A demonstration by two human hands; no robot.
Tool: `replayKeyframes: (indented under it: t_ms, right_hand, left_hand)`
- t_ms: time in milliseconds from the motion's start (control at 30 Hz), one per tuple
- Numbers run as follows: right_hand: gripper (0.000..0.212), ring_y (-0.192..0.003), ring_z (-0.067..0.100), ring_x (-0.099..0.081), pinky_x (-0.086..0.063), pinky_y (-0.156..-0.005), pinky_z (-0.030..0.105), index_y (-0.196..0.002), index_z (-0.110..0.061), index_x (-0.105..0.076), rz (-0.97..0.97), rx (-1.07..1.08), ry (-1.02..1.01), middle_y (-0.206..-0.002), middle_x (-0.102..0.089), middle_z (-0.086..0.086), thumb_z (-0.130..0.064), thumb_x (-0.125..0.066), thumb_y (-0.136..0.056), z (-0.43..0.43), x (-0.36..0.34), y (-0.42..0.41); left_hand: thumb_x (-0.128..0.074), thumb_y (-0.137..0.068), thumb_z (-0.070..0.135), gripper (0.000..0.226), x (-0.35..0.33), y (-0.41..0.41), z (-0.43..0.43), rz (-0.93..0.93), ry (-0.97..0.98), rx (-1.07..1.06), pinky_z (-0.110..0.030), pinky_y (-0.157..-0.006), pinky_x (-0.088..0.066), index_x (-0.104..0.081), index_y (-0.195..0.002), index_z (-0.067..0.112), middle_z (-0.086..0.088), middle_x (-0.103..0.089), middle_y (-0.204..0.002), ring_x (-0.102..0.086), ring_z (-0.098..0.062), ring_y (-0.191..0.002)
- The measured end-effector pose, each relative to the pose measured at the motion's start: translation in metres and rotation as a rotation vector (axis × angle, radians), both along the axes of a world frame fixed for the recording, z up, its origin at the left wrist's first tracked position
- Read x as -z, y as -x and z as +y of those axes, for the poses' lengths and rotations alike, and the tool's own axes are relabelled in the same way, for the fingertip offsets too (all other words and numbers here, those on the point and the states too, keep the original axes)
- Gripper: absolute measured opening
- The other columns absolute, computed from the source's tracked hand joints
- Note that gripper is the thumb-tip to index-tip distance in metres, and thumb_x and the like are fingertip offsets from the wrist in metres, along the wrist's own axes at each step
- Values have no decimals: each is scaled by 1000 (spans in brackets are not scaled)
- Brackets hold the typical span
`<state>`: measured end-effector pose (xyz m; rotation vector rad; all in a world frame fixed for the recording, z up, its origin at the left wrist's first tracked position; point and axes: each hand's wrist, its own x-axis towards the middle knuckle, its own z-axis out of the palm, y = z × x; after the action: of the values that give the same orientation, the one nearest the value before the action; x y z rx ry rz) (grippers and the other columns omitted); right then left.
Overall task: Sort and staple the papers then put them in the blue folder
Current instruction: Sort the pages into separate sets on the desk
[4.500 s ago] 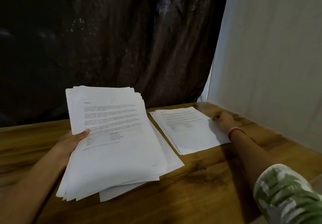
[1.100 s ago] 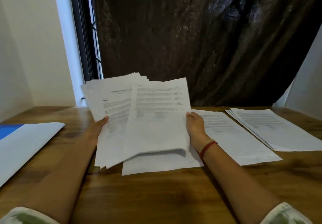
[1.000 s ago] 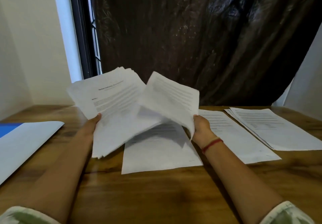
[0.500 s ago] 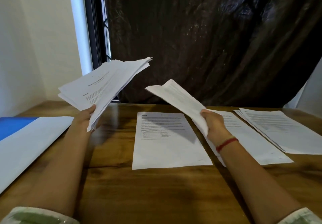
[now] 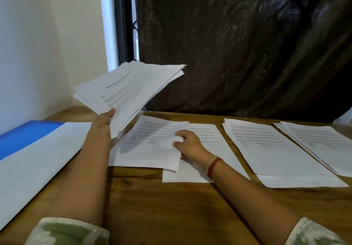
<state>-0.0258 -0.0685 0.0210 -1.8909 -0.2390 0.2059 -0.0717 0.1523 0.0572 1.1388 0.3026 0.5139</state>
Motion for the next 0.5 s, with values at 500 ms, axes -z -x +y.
replayKeyframes:
  t_ms: [500]
  right_hand:
    - [51,-123,20,-51,-45,-99,35,-134,-28,-52,-583,99,491,-141,-49,-3,-52,-60,-89,17,12,1]
  left_hand:
    - [-41,-103,26,32,-15,6,-15,238,26,34,-11,-22,-25,-45,-76,10,-1,-48,-29,-41,-10,-18]
